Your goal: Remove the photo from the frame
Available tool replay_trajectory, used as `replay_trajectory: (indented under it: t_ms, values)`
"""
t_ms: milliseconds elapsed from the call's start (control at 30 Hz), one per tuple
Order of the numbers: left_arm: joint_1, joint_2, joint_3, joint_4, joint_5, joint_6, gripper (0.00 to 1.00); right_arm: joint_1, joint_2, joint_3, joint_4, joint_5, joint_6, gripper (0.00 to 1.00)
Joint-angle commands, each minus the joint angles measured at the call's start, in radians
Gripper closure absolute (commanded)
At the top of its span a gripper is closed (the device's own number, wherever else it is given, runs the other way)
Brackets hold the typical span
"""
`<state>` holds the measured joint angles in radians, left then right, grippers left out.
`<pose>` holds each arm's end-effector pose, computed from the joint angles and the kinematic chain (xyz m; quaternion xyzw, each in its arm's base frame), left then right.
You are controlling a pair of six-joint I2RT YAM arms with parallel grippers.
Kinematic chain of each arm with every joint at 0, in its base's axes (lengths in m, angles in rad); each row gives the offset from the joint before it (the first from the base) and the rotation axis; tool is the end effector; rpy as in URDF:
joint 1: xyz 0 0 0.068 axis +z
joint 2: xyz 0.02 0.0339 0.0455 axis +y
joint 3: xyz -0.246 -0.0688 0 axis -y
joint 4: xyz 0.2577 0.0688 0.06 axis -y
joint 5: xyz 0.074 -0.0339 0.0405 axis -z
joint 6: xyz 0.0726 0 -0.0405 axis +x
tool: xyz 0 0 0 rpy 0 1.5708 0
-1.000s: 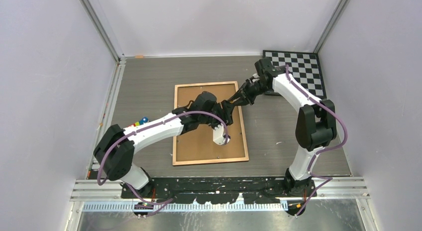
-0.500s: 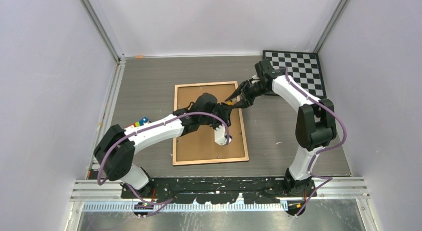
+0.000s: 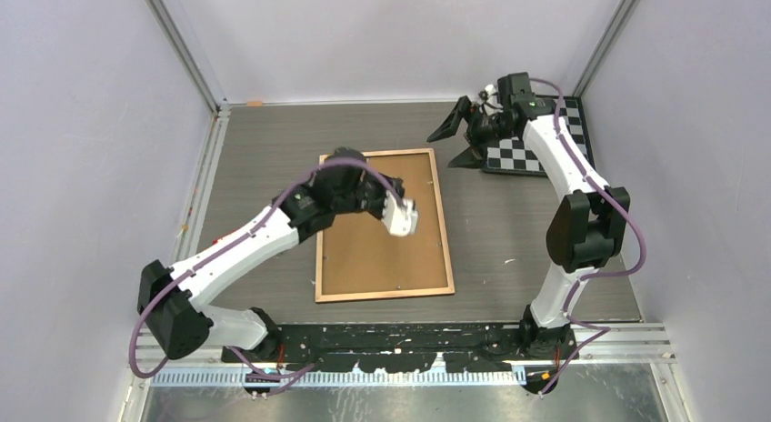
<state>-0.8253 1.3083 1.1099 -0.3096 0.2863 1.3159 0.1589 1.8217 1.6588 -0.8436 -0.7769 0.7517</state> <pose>0.2197 -0.2682 0.2892 0.7834 0.3458 0.0025 0.5164 0.3991 0.1155 0.2629 0.1588 0.8809 0.4400 0.0715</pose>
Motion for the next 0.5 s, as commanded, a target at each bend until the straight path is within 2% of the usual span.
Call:
replay_trajectory:
  t_ms: [0, 100, 233, 333, 467]
  values:
    - [0.107, -0.036, 0.165, -0.146, 0.106, -0.565, 1.00, 0.001, -0.031, 0.120, -0.036, 0.089, -0.265, 0.05]
    - [0.201, -0.025, 0.243, -0.180, 0.152, -0.839, 1.00, -0.007, -0.047, 0.146, -0.002, 0.081, -0.362, 0.01]
    - [0.326, 0.018, 0.356, -0.264, 0.202, -1.111, 1.00, -0.010, -0.053, 0.166, 0.004, 0.060, -0.506, 0.00]
    - [0.422, 0.042, 0.392, -0.305, 0.264, -1.227, 1.00, -0.009, -0.044, 0.169, -0.036, 0.070, -0.595, 0.00]
    - [0.507, 0.069, 0.393, -0.317, 0.291, -1.310, 1.00, 0.008, -0.009, 0.166, -0.105, 0.125, -0.696, 0.00]
